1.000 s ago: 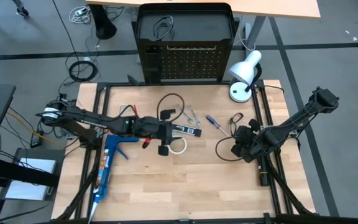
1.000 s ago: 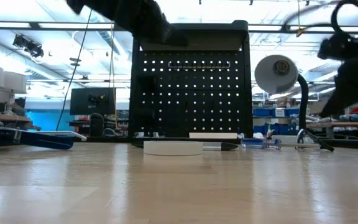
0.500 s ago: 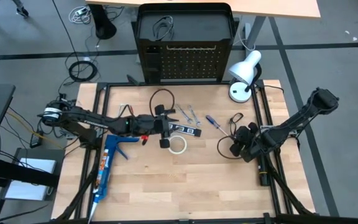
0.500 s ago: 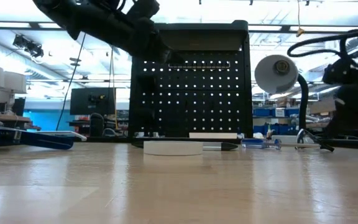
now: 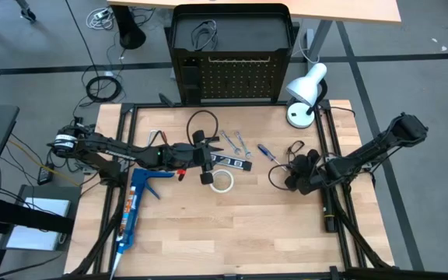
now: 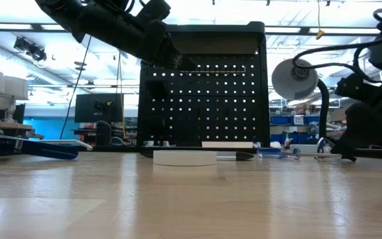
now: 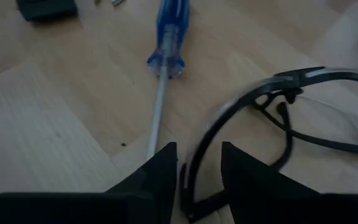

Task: Hang tools onto peg board
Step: Put the safety glasses on top of the pegboard

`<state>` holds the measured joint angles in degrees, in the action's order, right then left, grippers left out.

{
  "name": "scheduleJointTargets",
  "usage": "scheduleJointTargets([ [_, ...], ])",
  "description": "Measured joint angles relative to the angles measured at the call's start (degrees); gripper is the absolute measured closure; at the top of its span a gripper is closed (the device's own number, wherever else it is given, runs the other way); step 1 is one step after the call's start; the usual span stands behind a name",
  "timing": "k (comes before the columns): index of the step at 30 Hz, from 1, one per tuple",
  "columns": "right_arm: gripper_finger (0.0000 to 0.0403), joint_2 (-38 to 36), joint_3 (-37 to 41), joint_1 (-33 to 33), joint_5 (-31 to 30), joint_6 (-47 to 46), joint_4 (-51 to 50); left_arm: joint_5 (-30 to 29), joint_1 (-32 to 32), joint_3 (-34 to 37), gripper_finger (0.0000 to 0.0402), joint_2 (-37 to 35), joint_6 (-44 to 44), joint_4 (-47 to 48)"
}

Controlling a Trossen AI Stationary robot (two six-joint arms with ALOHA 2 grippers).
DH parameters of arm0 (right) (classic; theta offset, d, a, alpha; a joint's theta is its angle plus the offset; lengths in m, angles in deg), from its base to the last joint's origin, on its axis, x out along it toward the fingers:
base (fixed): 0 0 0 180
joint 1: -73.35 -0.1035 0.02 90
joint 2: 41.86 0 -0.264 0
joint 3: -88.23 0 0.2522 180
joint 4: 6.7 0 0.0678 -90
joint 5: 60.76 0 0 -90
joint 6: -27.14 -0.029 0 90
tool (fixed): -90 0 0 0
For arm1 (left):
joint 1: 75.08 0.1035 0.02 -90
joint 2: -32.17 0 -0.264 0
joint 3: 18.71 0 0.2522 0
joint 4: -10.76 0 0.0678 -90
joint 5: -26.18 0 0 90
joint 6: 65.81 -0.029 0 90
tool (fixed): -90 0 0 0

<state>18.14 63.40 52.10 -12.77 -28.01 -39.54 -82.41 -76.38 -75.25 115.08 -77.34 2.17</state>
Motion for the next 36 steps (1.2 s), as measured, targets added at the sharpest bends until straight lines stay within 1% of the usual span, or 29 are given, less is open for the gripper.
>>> scheduleJointTargets([
  [8,0.0372,0.0,0.0,3.4,4.8,3.0,1.7,0.0,0.1,0.0,0.025,0.0,0.0,0.0],
  [12,0.0375,0.0,-0.9,4.1,8.4,6.0,4.5,0.0,0.1,0.0,0.025,0.0,0.2,0.0],
  [16,0.037,0.0,-4.4,4.5,9.2,10.1,3.6,-1.2,0.1,0.0,0.025,0.0,0.2,0.1],
  [19,0.0362,0.0,-8.6,5.3,9.1,14.8,1.5,-2.3,0.2,0.0,0.025,0.0,0.2,0.5],
  [22,0.0364,0.0,-14.1,6.1,9.1,20.6,0.7,-3.0,0.2,0.0,0.025,0.0,0.2,1.1],
  [25,0.0369,0.0,-21.2,6.1,9.2,29.8,1.4,-3.0,0.2,0.0,0.025,0.0,0.3,1.1],
  [29,0.0365,0.0,-31.5,6.4,9.2,43.4,1.5,-3.0,0.2,0.0,0.025,0.0,0.3,1.1],
  [34,0.0363,0.0,-41.9,9.5,9.2,57.5,3.3,-3.0,0.2,0.0,0.025,0.0,1.8,-0.8],
  [36,0.0364,0.0,-44.8,11.6,10.7,62.2,4.7,-3.0,0.2,-0.1,0.025,0.0,1.9,-1.6],
])
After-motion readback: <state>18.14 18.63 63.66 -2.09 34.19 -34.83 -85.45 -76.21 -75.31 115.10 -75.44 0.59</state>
